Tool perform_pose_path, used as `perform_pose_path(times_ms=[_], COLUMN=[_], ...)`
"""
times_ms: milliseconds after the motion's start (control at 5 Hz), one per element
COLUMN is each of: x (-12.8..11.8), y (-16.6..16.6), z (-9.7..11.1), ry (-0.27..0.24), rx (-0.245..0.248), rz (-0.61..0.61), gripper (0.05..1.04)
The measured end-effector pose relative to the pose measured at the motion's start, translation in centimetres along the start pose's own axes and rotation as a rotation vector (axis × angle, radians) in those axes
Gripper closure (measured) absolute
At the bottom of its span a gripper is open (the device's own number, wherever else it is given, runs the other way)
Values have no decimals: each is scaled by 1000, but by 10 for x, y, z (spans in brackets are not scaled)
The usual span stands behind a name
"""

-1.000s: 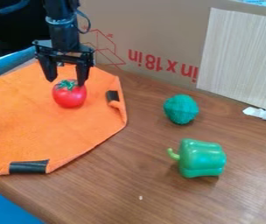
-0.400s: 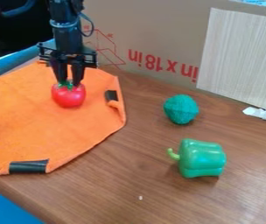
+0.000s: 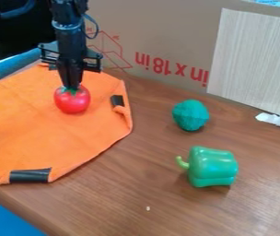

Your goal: Removed the tomato from the cloth

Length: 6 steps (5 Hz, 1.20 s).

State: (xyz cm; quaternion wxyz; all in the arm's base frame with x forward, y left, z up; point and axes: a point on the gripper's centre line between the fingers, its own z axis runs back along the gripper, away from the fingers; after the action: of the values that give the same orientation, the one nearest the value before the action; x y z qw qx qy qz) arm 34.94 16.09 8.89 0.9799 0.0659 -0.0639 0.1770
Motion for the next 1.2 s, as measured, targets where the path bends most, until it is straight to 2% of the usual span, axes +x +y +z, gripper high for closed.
perform_pose_path(times_ms=[200,400,1000,1200], x=[-1,-12,-52,-69], y=[-1,-6,-39,-48], z=[2,6,48,53], ry=[0,24,-26,-29], rx=[-8,-36,-91,-97], rz=[-12,-26,-145,-184], gripper=[1027,1028,1028,1028])
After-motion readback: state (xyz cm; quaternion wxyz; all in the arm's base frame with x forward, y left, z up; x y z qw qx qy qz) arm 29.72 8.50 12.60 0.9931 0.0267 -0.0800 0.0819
